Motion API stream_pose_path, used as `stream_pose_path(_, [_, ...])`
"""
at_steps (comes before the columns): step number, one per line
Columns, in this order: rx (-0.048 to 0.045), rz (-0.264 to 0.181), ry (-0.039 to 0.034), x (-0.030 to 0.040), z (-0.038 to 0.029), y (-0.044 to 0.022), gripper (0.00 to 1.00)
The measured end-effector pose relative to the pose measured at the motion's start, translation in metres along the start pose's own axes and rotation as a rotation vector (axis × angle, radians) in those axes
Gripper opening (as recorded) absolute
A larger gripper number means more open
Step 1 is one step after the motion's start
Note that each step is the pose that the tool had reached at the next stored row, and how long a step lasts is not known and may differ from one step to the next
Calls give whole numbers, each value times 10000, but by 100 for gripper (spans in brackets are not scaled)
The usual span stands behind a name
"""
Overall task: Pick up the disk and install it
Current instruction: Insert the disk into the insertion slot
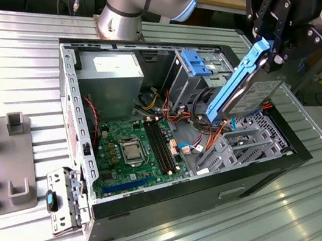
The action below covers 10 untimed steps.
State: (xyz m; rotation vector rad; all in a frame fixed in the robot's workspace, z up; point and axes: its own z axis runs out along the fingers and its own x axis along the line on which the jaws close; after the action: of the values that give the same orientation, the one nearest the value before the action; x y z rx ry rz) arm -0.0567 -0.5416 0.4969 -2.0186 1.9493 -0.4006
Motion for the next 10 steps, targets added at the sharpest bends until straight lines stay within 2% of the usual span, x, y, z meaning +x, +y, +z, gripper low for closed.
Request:
stream_pose_path(6, [217,-9,10,17,44,-4,37])
stream_pose_path(10, [271,-10,10,105,81,16,37])
